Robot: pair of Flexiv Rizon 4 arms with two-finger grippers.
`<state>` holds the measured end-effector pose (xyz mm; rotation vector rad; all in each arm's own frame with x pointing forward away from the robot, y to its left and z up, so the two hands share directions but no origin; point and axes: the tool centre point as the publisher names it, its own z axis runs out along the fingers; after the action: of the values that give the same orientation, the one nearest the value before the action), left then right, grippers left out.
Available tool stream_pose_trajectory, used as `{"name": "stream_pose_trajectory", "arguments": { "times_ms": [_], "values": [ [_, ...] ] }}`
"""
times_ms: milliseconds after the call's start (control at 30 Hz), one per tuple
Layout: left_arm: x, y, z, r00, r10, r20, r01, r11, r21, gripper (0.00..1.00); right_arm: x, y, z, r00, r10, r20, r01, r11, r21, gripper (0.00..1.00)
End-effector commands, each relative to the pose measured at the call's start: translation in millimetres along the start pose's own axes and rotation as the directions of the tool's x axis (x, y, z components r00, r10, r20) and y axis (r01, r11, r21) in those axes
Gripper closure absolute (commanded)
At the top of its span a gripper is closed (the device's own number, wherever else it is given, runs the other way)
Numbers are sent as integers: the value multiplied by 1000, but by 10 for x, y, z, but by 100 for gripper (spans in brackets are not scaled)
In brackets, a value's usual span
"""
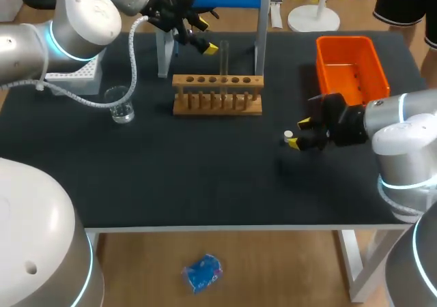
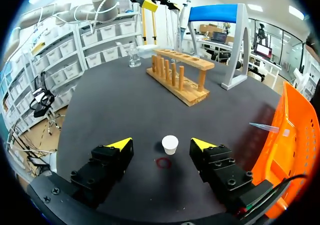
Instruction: Invert the test tube, pick up the pipette, mount the tip to pipette, aspirate from beaker and dispense into the tube, eject the tip, return the pipette, and cap with the stopper.
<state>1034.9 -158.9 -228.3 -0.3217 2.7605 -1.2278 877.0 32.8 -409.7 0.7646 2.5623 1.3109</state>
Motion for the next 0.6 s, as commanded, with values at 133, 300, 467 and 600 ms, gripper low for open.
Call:
{"name": "stream_pose_trajectory", "arguments": {
  "times_ms": [133,300,467,600],
  "values": [
    [1,10,7,1000,2,0,-2,1000,5,0,-8,4,106,1000,9,9,-9,1000,-6,16],
    [1,10,7,1000,2,0,-2,1000,5,0,-33,-6,146,1000,18,19,-18,1000,-9,15],
    [1,10,7,1000,2,0,-2,1000,5,0,-51,-16,176,999,26,22,-26,1000,-9,26],
    [1,10,7,1000,2,0,-2,1000,5,0,-56,-26,210,999,28,22,-28,1000,-13,29]
  ]
}}
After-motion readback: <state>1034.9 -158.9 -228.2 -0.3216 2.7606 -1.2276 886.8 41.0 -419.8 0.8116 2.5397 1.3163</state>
